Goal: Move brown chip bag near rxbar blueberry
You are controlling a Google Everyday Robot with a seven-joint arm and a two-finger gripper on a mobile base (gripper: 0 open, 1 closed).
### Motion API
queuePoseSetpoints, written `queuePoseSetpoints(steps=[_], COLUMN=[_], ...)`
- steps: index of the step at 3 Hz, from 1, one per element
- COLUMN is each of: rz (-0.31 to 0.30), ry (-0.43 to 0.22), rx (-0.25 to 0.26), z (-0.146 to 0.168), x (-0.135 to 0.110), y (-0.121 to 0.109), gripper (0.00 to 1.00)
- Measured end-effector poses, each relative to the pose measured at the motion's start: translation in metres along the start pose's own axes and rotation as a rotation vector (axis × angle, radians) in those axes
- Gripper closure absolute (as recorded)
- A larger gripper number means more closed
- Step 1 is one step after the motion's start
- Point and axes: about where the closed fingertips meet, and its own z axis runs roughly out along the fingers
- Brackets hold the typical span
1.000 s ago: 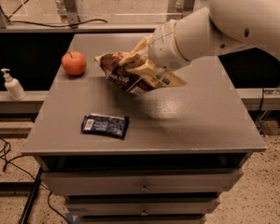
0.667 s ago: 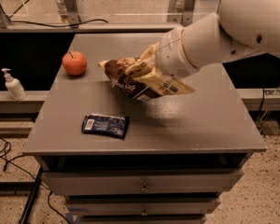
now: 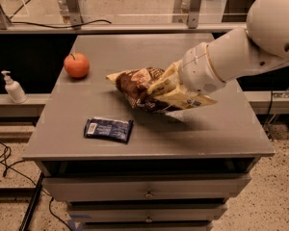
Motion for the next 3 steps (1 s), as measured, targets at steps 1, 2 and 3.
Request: queuePoseSetpoints(steps=[1, 2, 3], rz=[0.053, 0.109, 0.160], ry=[-0.023, -0.059, -0.068], rx=[-0.061, -0.109, -0.138], z=[0.003, 0.008, 0.013], x=[0.012, 0.015, 0.015], y=[0.020, 0.037, 0.049], gripper=[1.00, 1.00, 0.82])
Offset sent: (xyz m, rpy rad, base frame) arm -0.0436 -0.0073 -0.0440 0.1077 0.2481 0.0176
